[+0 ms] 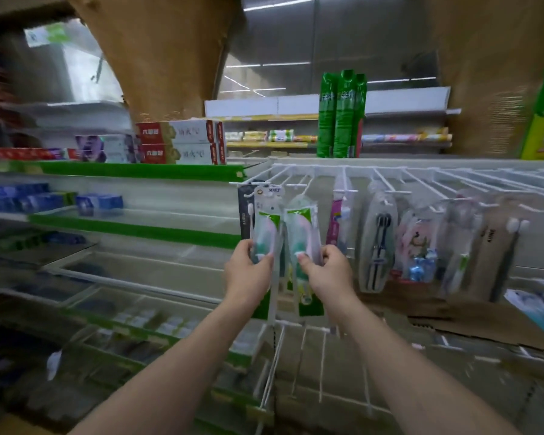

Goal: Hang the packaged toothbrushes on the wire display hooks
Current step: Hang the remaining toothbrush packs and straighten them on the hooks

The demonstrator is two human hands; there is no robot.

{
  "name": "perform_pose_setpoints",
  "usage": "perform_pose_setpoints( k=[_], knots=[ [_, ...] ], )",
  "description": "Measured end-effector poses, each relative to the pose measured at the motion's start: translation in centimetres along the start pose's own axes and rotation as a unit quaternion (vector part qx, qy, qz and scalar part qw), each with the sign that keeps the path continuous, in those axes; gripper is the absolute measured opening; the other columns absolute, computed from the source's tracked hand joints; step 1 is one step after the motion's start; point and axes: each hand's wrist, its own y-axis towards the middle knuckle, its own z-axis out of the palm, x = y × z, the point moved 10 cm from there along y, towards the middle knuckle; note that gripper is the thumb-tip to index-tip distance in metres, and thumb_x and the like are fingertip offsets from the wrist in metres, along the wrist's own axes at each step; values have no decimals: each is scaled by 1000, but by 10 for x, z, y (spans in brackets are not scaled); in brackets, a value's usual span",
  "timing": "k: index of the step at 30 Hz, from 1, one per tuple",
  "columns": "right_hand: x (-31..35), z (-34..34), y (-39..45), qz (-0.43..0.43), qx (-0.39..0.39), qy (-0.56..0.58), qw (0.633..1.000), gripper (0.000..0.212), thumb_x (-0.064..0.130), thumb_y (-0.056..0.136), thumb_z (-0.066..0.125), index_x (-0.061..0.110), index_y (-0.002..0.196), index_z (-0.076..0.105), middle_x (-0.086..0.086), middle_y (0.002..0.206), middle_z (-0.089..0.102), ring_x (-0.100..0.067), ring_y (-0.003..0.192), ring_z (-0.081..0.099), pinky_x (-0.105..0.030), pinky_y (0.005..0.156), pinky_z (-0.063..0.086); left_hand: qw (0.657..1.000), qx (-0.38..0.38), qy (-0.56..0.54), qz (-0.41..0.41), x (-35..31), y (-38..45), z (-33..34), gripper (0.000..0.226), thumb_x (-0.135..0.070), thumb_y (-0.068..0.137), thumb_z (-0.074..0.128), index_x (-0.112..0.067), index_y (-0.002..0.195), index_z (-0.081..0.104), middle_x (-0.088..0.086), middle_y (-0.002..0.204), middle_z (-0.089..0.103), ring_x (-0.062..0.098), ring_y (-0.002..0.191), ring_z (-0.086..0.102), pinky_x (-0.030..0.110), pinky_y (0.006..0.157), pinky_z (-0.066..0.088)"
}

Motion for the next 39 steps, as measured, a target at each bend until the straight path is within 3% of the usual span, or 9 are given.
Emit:
perform_pose_setpoints(
  k=[3,5,8,11,17,26,30,35,39],
  knots=[
    [4,9,-5,16,-33,-3,999,19,37,91,72,23,90,59,-1,89,67,-20,80,67,-46,75,60,1000,24,-8,15,5,15,-11,23,-20,96,68,-22,117,58,-5,101,63,5,85,62,18,63,48],
    [8,12,-10,17,-52,-8,998,21,36,91,71,18,90,59,-5,88,67,-23,80,67,-47,74,60,999,39,-9,24,7,21,-17,23,-19,96,67,-23,116,58,-4,101,63,6,86,62,16,63,46],
    [15,11,-16,16,-85,-22,996,22,34,92,71,16,89,59,-5,85,65,-24,78,64,-36,64,53,997,77,-17,14,13,26,-19,27,-23,95,67,-21,121,60,-2,111,67,12,95,67,32,81,59],
    [22,9,-21,18,-106,-34,994,24,35,93,69,14,91,59,-6,85,65,-21,75,62,-29,58,42,995,93,-8,18,10,25,-23,42,-24,94,69,-21,134,57,-5,117,64,17,106,65,44,97,56],
    [21,11,-16,29,-106,-35,993,25,35,94,68,12,95,60,-8,90,65,-26,82,64,-35,67,51,993,113,-22,27,5,31,-22,31,-25,94,69,-26,123,59,-1,110,67,16,95,69,44,86,61],
    [18,16,2,21,-106,-25,994,28,32,94,68,12,82,52,-2,76,55,-18,66,53,-29,57,38,993,102,-28,55,8,35,-7,27,-23,94,70,-36,112,53,-10,107,62,6,96,62,38,88,58],
    [8,22,12,28,-116,-22,993,19,33,93,69,18,88,59,-3,87,65,-21,80,64,-38,71,54,993,93,-35,56,10,43,-2,25,-22,94,70,-24,116,59,-4,110,65,10,95,64,36,84,59],
    [-3,23,28,37,-116,-28,992,14,34,95,67,27,87,57,1,90,65,-19,84,62,-33,68,49,993,94,-48,53,12,50,8,22,-19,96,68,-32,107,55,-8,103,63,5,90,62,25,71,54],
    [-11,24,41,48,-113,-26,992,14,34,94,67,21,96,61,2,90,65,-20,86,62,-33,73,47,993,99,-59,32,18,56,17,27,-23,95,69,-33,117,56,-6,109,65,11,93,67,39,77,63]
  ],
)
